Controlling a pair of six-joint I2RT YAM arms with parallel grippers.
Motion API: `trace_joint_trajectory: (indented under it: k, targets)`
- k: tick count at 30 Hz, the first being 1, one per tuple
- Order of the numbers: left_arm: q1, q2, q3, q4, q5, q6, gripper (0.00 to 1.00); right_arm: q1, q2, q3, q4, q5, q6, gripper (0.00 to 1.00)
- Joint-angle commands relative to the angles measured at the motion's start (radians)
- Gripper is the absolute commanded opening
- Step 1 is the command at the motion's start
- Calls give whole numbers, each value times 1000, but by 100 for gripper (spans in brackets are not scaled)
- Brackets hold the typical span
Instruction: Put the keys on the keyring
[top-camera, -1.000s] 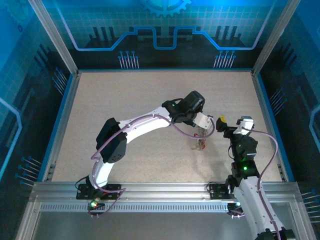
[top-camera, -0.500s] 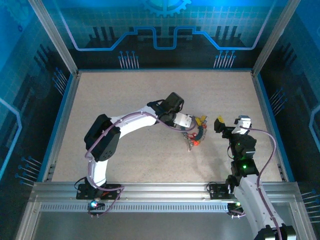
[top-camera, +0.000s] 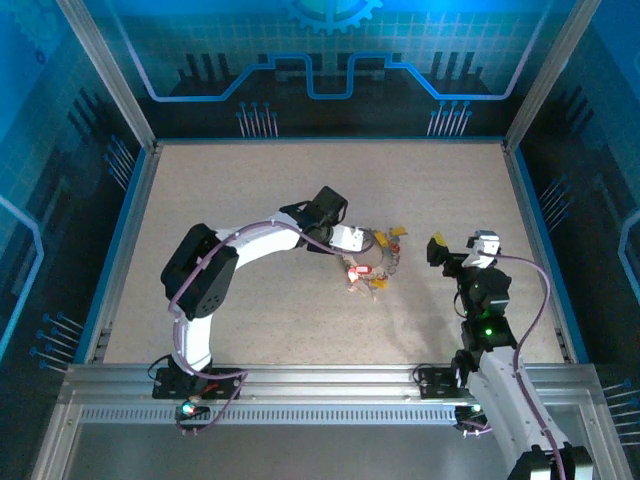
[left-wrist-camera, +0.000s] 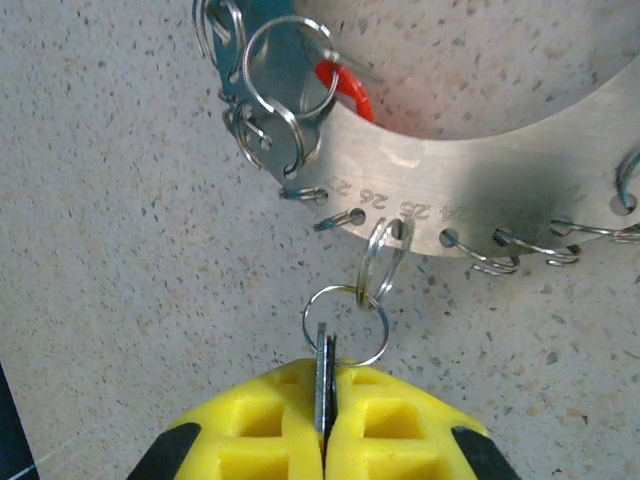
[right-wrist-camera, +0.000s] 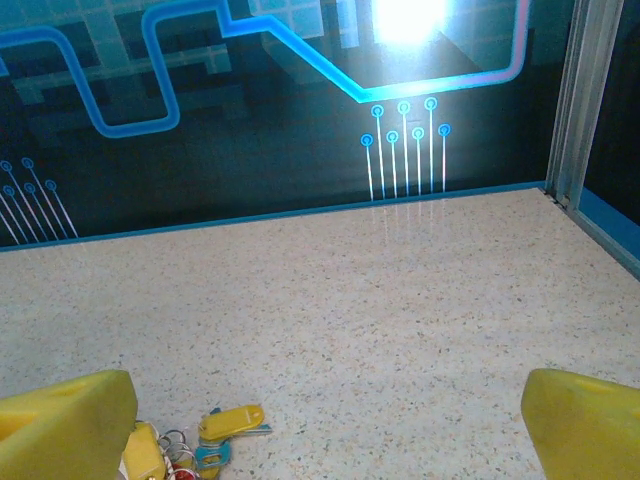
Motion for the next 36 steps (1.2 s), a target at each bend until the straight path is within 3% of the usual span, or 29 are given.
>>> trace_joint_trajectory:
  k: [1, 6, 12, 15, 19, 22, 25, 30, 34, 36]
  targets:
    - [36, 15, -33, 17, 4, -53, 9, -10, 17, -14, 35, -10, 11, 100]
    - [75, -25, -115, 87, 5, -101, 26, -10, 46, -15, 45, -13, 0, 100]
    - [109, -112, -245, 204, -3, -151, 38, -2, 115, 0, 58, -33, -30, 100]
    - [122, -151, -311, 281, -51, -198, 41, 27, 181, 24, 54, -23, -95, 100]
    - [149, -219, -407, 445, -148, -353, 52, 89, 260, 65, 45, 40, -205, 100]
    - [178, -313, -502, 590, -222, -493, 71, 106, 320, 81, 58, 51, -241, 100]
    - [234, -436, -618, 715, -250, -646, 99, 114, 396, 91, 91, 71, -259, 100]
    - [312, -574, -836, 959, -400, -850, 99, 140, 556, 96, 231, 89, -256, 100]
    - [367, -615, -971, 1066, -331, -970, 99, 156, 686, 138, 335, 66, -297, 100]
    - [409, -584, -1049, 1214, -272, -1034, 99, 173, 768, 183, 362, 26, -342, 100]
